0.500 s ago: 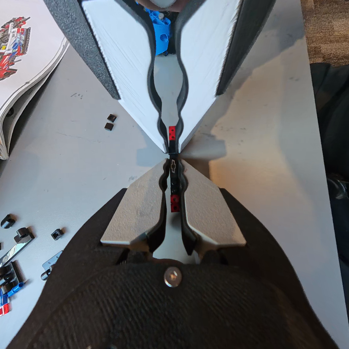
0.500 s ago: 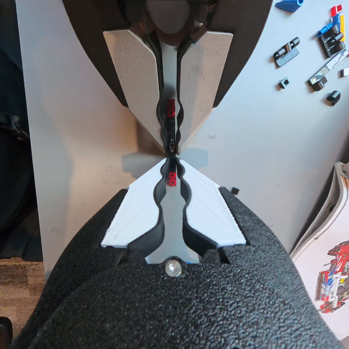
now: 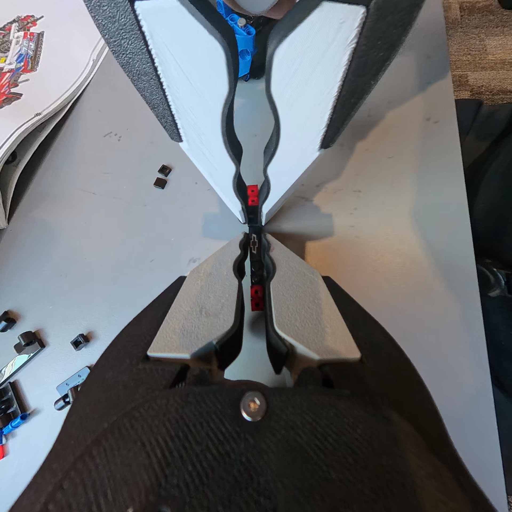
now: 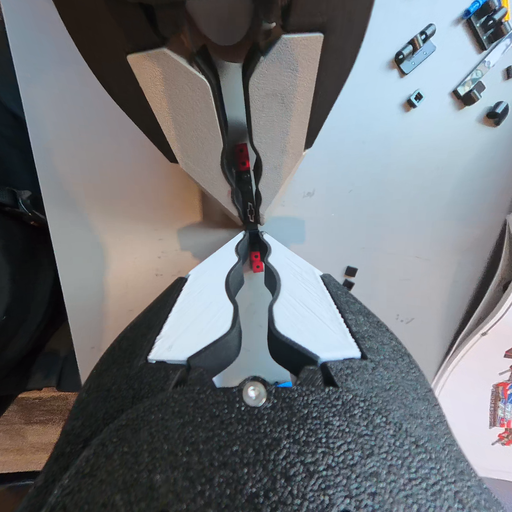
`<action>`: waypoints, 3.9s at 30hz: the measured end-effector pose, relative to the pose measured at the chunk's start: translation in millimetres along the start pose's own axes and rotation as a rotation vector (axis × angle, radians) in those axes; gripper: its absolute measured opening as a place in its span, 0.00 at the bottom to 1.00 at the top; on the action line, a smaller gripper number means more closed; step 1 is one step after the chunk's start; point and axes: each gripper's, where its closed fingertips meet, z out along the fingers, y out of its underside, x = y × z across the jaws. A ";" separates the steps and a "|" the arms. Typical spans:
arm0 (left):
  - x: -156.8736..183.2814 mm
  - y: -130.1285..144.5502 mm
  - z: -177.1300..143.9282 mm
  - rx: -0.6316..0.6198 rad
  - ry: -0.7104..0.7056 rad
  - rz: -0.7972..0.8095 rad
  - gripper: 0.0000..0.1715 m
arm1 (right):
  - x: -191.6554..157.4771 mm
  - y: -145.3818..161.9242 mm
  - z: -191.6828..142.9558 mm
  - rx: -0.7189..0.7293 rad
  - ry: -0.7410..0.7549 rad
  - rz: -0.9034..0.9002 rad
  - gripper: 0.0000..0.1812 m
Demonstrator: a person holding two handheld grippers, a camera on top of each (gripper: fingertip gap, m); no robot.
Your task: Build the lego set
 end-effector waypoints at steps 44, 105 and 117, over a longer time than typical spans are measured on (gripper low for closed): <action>-0.4 -0.1 0.7 -0.001 -0.002 -0.006 0.03 | -0.4 -1.0 -1.4 0.079 0.168 -0.120 0.00; -11.6 12.0 -10.5 -0.018 -0.034 -0.108 0.03 | 14.2 3.4 -1.0 0.233 0.092 0.188 0.00; 1.2 16.4 -20.5 -0.102 -0.130 -0.257 0.24 | 38.1 35.0 -61.8 0.390 0.332 0.448 0.00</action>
